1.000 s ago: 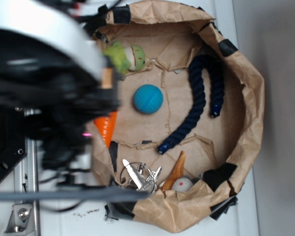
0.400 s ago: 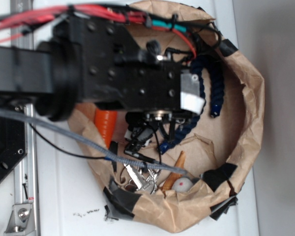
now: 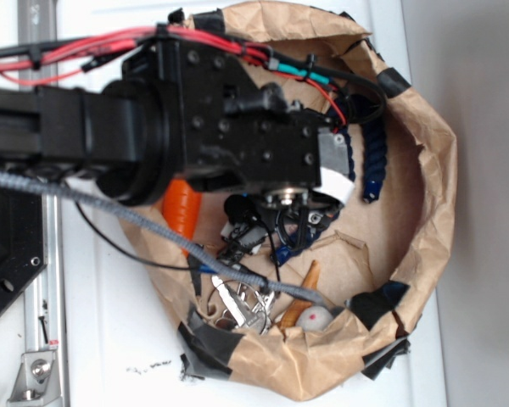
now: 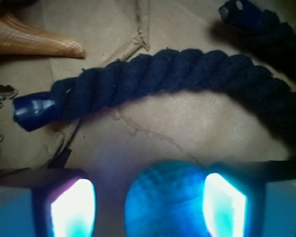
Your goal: Grab the blue ball.
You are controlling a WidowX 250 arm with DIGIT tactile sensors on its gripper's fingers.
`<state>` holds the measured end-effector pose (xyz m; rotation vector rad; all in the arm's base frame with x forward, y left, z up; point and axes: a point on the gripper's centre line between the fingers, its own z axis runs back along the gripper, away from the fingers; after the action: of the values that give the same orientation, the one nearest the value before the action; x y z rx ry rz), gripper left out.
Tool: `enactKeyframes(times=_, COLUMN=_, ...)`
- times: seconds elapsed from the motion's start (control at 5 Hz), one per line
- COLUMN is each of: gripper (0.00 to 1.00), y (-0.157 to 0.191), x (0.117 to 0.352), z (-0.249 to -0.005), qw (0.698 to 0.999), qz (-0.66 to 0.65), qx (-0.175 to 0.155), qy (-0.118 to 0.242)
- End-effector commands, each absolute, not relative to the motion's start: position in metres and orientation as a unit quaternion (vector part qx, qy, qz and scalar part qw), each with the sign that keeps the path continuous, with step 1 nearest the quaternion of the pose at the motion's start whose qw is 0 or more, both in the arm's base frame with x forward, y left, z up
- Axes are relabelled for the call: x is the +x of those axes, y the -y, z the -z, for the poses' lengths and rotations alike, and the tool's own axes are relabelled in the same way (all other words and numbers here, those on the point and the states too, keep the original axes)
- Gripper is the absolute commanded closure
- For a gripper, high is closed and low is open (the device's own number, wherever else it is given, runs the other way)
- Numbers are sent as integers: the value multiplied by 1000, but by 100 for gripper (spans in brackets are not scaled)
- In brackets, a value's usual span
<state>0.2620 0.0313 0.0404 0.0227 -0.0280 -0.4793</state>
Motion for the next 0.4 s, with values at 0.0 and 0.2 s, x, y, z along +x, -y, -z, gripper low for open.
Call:
enactKeyframes(times=0.0, gripper=100, y=-36, x=265, z=-57, qw=970, qz=240, qx=28, qy=23)
enactKeyframes(times=0.2, gripper=100, y=-37, x=263, z=-57, qw=969, qz=242, qx=37, qy=23)
